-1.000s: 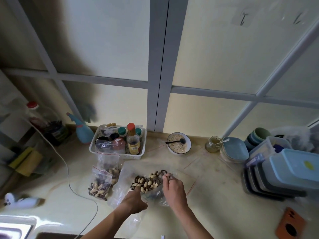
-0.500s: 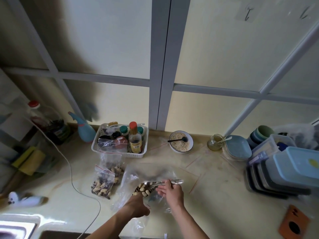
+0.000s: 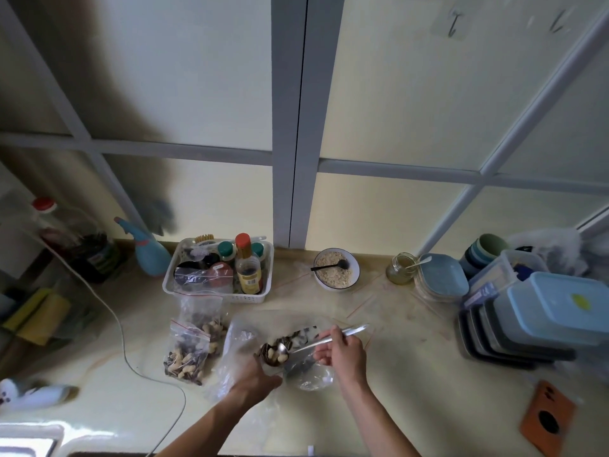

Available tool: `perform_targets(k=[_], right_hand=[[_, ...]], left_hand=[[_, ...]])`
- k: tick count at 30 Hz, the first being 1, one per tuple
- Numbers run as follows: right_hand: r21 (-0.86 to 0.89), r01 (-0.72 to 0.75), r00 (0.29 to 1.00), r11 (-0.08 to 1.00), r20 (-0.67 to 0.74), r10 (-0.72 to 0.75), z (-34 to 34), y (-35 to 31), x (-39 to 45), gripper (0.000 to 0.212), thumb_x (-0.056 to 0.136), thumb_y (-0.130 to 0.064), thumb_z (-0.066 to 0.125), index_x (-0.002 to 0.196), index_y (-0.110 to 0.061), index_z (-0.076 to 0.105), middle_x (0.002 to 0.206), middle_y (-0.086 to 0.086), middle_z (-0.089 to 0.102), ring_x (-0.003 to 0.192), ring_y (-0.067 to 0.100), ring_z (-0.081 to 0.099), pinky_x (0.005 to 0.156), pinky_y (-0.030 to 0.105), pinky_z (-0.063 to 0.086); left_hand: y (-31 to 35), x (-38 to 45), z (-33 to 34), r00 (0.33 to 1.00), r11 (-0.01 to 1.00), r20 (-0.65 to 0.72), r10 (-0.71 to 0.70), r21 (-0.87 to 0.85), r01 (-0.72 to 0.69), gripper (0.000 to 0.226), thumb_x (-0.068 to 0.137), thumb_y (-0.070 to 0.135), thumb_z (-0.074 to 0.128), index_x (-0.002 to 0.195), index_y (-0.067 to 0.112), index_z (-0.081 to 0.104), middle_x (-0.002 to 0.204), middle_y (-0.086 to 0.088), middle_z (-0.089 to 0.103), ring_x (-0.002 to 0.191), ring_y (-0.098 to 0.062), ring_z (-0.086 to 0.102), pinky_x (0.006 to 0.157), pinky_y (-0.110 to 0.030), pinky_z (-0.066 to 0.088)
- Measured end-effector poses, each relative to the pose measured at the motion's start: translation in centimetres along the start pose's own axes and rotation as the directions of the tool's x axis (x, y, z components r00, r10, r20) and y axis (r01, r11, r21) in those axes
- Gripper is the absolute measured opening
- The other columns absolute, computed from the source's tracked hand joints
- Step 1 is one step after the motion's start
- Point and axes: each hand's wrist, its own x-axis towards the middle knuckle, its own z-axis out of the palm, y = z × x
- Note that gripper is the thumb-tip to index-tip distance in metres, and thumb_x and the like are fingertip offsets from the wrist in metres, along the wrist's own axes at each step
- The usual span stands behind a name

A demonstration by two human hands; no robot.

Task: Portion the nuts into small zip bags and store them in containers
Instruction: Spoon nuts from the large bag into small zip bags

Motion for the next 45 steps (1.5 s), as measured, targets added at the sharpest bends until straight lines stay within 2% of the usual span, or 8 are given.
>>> perform_targets(k=[7,11,14,18,23,32,41,45], right_hand=[[-0.12,0.106,0.994,0.987,0.018,-0.104,-0.7,-2.3,-1.2,0.039,0.103,-0.021,0.045,0.078,-0.01,0.073,0.062,0.012,0.072,0.058,0.029,0.072,0.053,0.029,0.053],[-0.153,0.141,0.99,0.978,0.014,-0.141,-0.9,-3.3,-1.4,0.035,0.103,-0.023,0.047,0.081,-0.01,0.072,0.061,0.009,0.072,0.058,0.026,0.072,0.055,0.03,0.057],[-0.218,0.159,0.986,0.963,-0.006,-0.164,-1.2,-3.6,-1.2,0.035,0.102,-0.026,0.048,0.08,-0.012,0.071,0.06,0.005,0.072,0.057,0.02,0.071,0.065,0.036,0.06],[-0.25,0.169,0.984,0.953,-0.015,-0.178,-1.3,-4.0,-1.0,0.035,0.102,-0.026,0.048,0.079,-0.012,0.071,0.06,0.004,0.072,0.056,0.017,0.071,0.067,0.037,0.061],[-0.242,0.172,0.984,0.955,-0.009,-0.18,-1.1,-4.8,-1.0,0.035,0.102,-0.025,0.048,0.08,-0.01,0.071,0.06,0.004,0.072,0.055,0.019,0.071,0.065,0.036,0.061],[-0.299,0.238,0.971,0.924,0.061,-0.231,-0.9,-5.8,-1.2,0.039,0.104,-0.03,0.048,0.079,-0.011,0.071,0.061,0.004,0.072,0.054,0.018,0.07,0.065,0.033,0.061],[-0.275,0.26,0.966,0.926,0.079,-0.248,-0.4,-7.3,-1.3,0.04,0.104,-0.031,0.047,0.079,-0.009,0.069,0.059,0.005,0.071,0.053,0.021,0.07,0.058,0.033,0.06],[-0.284,0.268,0.963,0.921,0.063,-0.261,-0.3,-7.6,-1.1,0.039,0.103,-0.032,0.048,0.078,-0.012,0.069,0.06,0.005,0.071,0.053,0.019,0.069,0.058,0.029,0.058]], left_hand=[[-0.5,1.8,1.2,0.996,0.998,-0.062,0.063,-0.003,-0.063,0.048,0.079,0.01,0.077,0.115,0.015,0.046,0.097,0.008,0.054,0.092,-0.011,0.051,0.064,-0.002,0.038],[-1.3,2.6,1.1,0.998,0.994,-0.009,0.063,0.094,-0.062,0.074,0.069,0.031,0.086,0.129,0.012,0.045,0.121,-0.002,0.058,0.104,-0.015,0.054,0.078,-0.015,0.038],[-1.7,3.0,1.0,0.999,0.993,0.024,0.046,0.104,-0.048,0.086,0.064,0.037,0.089,0.133,0.014,0.043,0.118,-0.004,0.059,0.099,-0.017,0.056,0.074,-0.018,0.043],[-2.0,3.4,0.9,0.998,0.998,-0.018,0.058,-0.004,-0.058,0.063,0.074,0.034,0.086,0.123,0.019,0.05,0.1,0.004,0.058,0.083,-0.006,0.053,0.058,-0.009,0.04],[-2.9,4.1,1.1,0.99,0.99,0.054,0.128,0.054,-0.131,0.089,0.048,0.063,0.091,0.121,0.03,0.054,0.11,0.005,0.059,0.092,-0.007,0.056,0.07,-0.016,0.049],[-2.0,4.4,1.0,0.987,0.976,0.013,0.163,0.146,-0.163,0.051,0.072,0.042,0.084,0.106,0.023,0.053,0.103,0.003,0.054,0.084,-0.009,0.049,0.061,-0.011,0.035],[-2.3,4.7,1.6,0.982,0.97,0.088,0.166,0.166,-0.178,0.096,0.063,0.072,0.075,0.134,0.025,0.031,0.121,0.006,0.049,0.11,-0.016,0.05,0.085,-0.026,0.039],[-2.4,4.9,1.4,0.968,0.952,0.162,0.193,0.208,-0.225,0.105,0.064,0.051,0.081,0.144,0.018,0.022,0.125,0.002,0.053,0.111,-0.017,0.052,0.092,-0.027,0.046]])
